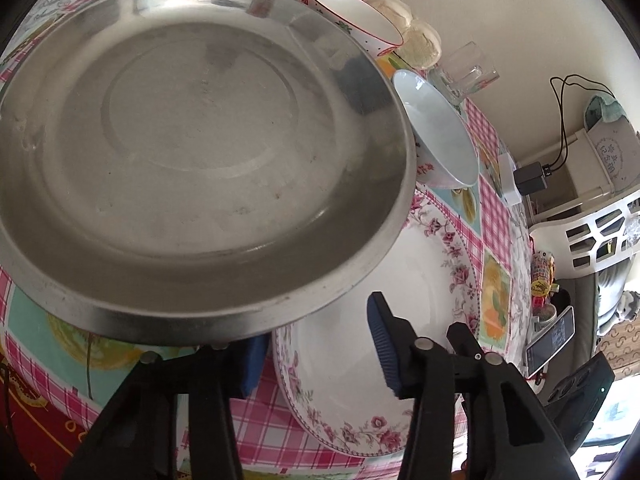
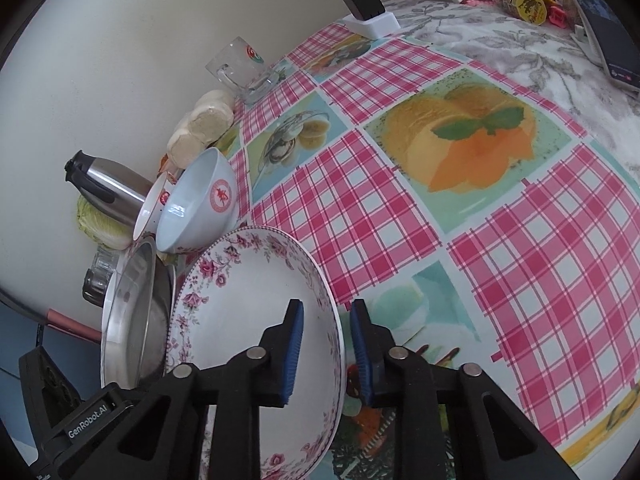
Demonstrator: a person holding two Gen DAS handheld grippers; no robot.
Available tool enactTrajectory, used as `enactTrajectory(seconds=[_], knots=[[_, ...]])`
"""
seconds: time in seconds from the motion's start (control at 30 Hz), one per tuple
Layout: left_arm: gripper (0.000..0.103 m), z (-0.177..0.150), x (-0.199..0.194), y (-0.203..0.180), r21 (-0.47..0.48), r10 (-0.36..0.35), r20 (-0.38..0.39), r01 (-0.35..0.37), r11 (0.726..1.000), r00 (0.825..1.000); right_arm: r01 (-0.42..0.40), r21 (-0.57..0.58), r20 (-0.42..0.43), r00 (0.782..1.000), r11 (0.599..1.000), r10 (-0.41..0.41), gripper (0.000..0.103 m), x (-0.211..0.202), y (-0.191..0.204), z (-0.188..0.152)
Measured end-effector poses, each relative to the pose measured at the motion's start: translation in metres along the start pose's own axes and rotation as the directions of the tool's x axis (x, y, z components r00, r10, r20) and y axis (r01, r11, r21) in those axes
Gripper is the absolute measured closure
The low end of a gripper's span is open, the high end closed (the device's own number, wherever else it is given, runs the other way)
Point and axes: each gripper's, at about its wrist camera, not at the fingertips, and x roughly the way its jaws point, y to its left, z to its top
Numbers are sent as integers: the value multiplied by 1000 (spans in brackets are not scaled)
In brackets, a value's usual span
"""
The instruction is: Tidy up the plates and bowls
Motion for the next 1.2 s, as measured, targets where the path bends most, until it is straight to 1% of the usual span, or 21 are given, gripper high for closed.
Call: enactTrajectory(seconds=[0.1, 0.13, 0.23, 0.4, 0.53, 0.63, 0.9, 1.2], knots=[[58, 1, 1, 1, 6, -1, 14, 1, 1000, 1000, 8, -14, 3, 1000, 1000, -8, 78, 2, 3, 0], [59, 1, 1, 1, 6, -1, 18, 1, 1000, 1000, 13, -20, 3, 1000, 1000, -13, 80, 2, 4, 0], [66, -1, 1, 2, 3, 7, 26, -7, 1000, 1000, 27, -31, 6, 1000, 999, -27, 84, 4, 5, 0], [75, -1, 3, 4, -4, 23, 38, -23, 1000, 999, 24, -17, 7, 1000, 1000, -24, 88, 3, 2, 0], [89, -2, 1, 13, -25, 34, 50, -33, 999, 998, 20, -15, 12, 1000, 1000, -20, 88, 3, 1, -1], [89, -2, 1, 17, -43, 20, 53, -17, 999, 998, 17, -12, 18, 1000, 1000, -17, 89, 2, 0, -1], [89, -5, 0, 12, -4, 36, 61, -36, 999, 997, 8, -2, 20, 1000, 1000, -8, 90, 0, -2, -2], [90, -14, 7, -4, 66, 21, 22, -22, 998, 1000, 36, 16, 40, 999, 999, -37, 90, -9, -14, 2]])
